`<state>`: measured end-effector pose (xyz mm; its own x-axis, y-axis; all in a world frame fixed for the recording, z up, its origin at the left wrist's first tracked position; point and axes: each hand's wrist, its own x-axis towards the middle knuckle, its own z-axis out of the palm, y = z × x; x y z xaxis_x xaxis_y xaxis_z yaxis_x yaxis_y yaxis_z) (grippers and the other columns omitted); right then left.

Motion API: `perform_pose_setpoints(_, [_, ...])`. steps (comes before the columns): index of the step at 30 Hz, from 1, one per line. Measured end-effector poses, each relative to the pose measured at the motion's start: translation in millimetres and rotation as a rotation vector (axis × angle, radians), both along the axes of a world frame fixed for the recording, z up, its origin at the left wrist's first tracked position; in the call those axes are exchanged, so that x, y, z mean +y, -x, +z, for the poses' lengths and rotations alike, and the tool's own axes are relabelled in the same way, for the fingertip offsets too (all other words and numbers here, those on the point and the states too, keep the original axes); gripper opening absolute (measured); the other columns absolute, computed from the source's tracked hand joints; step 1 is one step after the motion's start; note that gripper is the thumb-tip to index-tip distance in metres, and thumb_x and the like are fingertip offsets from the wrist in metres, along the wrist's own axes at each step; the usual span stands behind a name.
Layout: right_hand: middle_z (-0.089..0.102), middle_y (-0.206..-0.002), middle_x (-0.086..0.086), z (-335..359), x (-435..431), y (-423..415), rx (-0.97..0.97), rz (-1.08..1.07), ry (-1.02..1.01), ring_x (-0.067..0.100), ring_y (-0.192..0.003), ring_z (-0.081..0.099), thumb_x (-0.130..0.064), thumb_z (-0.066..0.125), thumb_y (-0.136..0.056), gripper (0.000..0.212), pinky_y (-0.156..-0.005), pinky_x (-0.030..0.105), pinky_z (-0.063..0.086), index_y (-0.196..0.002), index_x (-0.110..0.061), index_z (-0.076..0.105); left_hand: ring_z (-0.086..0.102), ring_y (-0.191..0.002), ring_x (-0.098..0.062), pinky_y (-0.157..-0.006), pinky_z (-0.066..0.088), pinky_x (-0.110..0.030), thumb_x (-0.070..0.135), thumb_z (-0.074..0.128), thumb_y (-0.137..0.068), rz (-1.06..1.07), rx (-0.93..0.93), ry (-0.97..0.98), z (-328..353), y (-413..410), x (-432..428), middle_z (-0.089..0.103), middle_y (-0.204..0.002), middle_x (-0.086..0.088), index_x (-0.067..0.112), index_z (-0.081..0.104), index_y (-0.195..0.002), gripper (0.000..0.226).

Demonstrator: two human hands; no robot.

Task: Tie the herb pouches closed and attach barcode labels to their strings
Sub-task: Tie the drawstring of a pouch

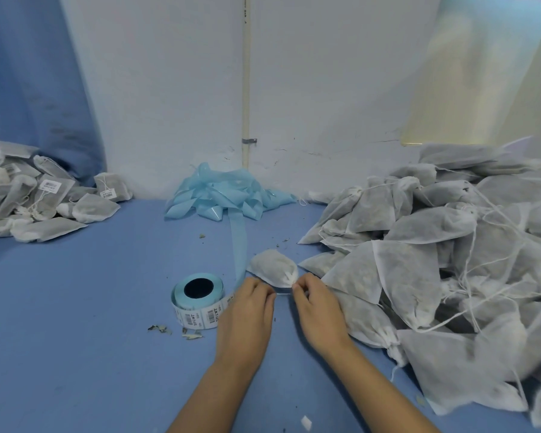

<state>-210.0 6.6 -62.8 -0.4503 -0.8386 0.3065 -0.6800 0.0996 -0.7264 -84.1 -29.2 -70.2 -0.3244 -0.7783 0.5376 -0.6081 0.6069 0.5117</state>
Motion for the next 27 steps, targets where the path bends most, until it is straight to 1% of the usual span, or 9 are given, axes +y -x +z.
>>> perform_pose_setpoints(3, [0.061, -0.094, -0.004, -1, 2, -4, 0.111, 0.004, 0.004, 0.015, -0.09, 0.056, -0.023, 0.044, -0.099, 0.017, -0.082, 0.034, 0.044, -0.093, -0.016, 0.058, 0.052, -0.104, -0.001, -0.08, 0.041, -0.016, 0.02, 0.044, -0.1, -0.166, 0.041, -0.016, -3, 3, -1, 0.045, -0.134, 0.016, 0.013, 0.06, -0.108, 0.019])
perform_pose_setpoints(7, [0.06, -0.122, -0.007, -4, 10, -8, 0.232, 0.052, 0.026, 0.015, -0.113, 0.052, -0.013, 0.042, -0.096, 0.032, -0.093, 0.034, 0.043, -0.123, -0.021, 0.057, 0.039, -0.11, 0.016, -0.093, 0.028, 0.002, 0.01, 0.042, -0.1, -0.347, 0.208, -0.182, 1, 6, 0, 0.043, -0.13, 0.017, 0.019, 0.048, -0.132, 0.033])
perform_pose_setpoints(10, [0.047, -0.141, -0.01, -6, 12, -12, 0.267, 0.115, -0.002, 0.011, -0.127, 0.043, -0.009, 0.044, -0.091, 0.052, -0.101, 0.023, 0.036, -0.14, -0.025, 0.043, 0.051, -0.101, 0.014, -0.091, 0.038, -0.005, 0.009, 0.038, -0.101, -0.381, 0.372, -0.32, 4, 6, 0, 0.057, -0.112, 0.014, 0.031, 0.043, -0.13, 0.036])
perform_pose_setpoints(13, [0.032, -0.153, -0.013, -7, 12, -15, 0.3, 0.153, -0.014, 0.007, -0.134, 0.034, -0.01, 0.045, -0.091, 0.062, -0.104, 0.018, 0.029, -0.149, -0.025, 0.029, 0.045, -0.108, 0.02, -0.09, 0.033, -0.001, 0.015, 0.038, -0.102, -0.371, 0.407, -0.324, 4, 5, -1, 0.052, -0.118, 0.023, 0.03, 0.042, -0.131, 0.033])
perform_pose_setpoints(16, [0.027, -0.155, -0.013, -8, 12, -16, 0.317, 0.146, -0.005, 0.009, -0.128, 0.039, -0.011, 0.045, -0.089, 0.071, -0.092, 0.019, 0.037, -0.152, -0.027, 0.017, 0.043, -0.112, 0.02, -0.094, 0.035, -0.005, 0.012, 0.038, -0.102, -0.349, 0.43, -0.298, 3, 7, -5, 0.048, -0.122, 0.026, 0.021, 0.051, -0.116, 0.021])
perform_pose_setpoints(19, [0.034, -0.152, -0.008, -11, 11, -14, 0.303, 0.132, 0.007, 0.012, -0.114, 0.047, -0.01, 0.046, -0.089, 0.076, -0.071, 0.016, 0.034, -0.153, -0.029, 0.009, 0.045, -0.104, 0.021, -0.085, 0.033, -0.001, 0.01, 0.038, -0.101, -0.32, 0.429, -0.26, 4, 8, -5, 0.05, -0.116, 0.025, 0.024, 0.048, -0.098, 0.018])
perform_pose_setpoints(21, [0.035, -0.151, -0.01, -11, 11, -13, 0.297, 0.136, 0.023, 0.012, -0.108, 0.049, -0.009, 0.046, -0.089, 0.077, -0.069, 0.016, 0.034, -0.152, -0.03, 0.008, 0.047, -0.1, 0.021, -0.082, 0.033, 0.0, 0.009, 0.038, -0.101, -0.311, 0.436, -0.24, 4, 7, -5, 0.053, -0.109, 0.024, 0.027, 0.048, -0.097, 0.021])
perform_pose_setpoints(25, [0.013, -0.152, -0.027, -7, 14, -16, 0.327, 0.18, 0.104, 0.005, -0.122, 0.041, -0.005, 0.045, -0.09, 0.071, -0.089, 0.012, 0.035, -0.151, -0.03, 0.018, 0.053, -0.09, 0.002, -0.077, 0.039, -0.009, 0.011, 0.038, -0.102, -0.29, 0.413, -0.219, 1, 7, -8, 0.061, -0.099, 0.005, 0.017, 0.054, -0.101, 0.016])
perform_pose_setpoints(27, [0.031, -0.148, -0.022, -5, 14, -16, 0.338, 0.157, 0.188, 0.008, -0.121, 0.045, -0.004, 0.048, -0.092, 0.059, -0.091, 0.012, 0.034, -0.145, -0.025, 0.037, 0.055, -0.091, -0.009, -0.08, 0.042, -0.02, 0.014, 0.04, -0.101, -0.297, 0.394, -0.219, 0, 7, -8, 0.061, -0.096, -0.002, 0.013, 0.055, -0.097, 0.016])
